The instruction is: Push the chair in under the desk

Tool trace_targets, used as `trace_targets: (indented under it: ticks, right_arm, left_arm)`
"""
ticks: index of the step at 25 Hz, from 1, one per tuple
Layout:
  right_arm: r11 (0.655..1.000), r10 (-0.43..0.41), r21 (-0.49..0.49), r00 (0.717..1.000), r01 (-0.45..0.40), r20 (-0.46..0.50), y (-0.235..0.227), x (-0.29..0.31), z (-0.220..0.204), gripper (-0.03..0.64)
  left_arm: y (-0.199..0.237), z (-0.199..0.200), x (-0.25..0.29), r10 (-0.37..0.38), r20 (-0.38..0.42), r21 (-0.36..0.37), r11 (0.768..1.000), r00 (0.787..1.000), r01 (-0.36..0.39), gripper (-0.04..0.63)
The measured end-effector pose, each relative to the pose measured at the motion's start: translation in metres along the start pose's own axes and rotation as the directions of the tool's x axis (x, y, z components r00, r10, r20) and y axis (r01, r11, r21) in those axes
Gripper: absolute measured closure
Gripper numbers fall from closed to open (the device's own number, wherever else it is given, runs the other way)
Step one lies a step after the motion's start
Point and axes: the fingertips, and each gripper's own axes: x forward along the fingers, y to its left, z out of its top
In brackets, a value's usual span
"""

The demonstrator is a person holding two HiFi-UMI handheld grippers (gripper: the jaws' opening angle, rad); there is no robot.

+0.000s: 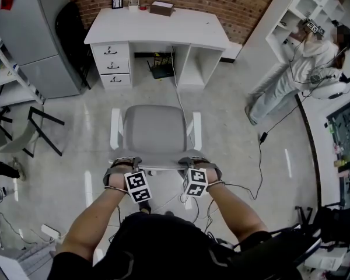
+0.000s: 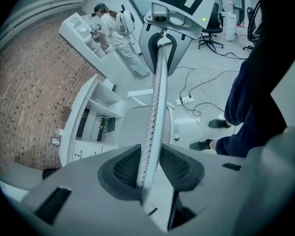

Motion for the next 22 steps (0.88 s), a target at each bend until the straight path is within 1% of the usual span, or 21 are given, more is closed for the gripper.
trace_targets:
  ticks: [4, 10, 19, 22]
  right_arm:
    - [1.000, -0.012, -0.012, 1.000, 0.012, -0.019, -0.009, 0.005, -0.004, 0.518]
    - [1.000, -0.017, -0.009, 0.998, 0.016, -0.058, -0.028, 0.013, -0.008, 0.517]
    - [0.999, -0.035, -0.020, 0.994, 0.033, -0.108, -0.066, 0.030, -0.013, 0.515]
    - [0.999, -0.025, -0.031, 0.991, 0.021, -0.128, -0.076, 0.036, -0.016, 0.520]
  left_arm:
    - [0.006, 0.002, 0.005, -0.010, 0.001, 0.005, 1.000, 1.000, 0.010, 0.476]
    - [0.019, 0.005, 0.012, -0.031, 0.032, 0.037, 0.999, 0.999, 0.030, 0.486]
    - [0.048, 0.010, 0.028, -0.025, 0.075, 0.065, 0.998, 0.997, 0.020, 0.494]
    - [0.056, 0.011, 0.034, -0.031, 0.097, 0.071, 0.997, 0.995, 0.024, 0.497]
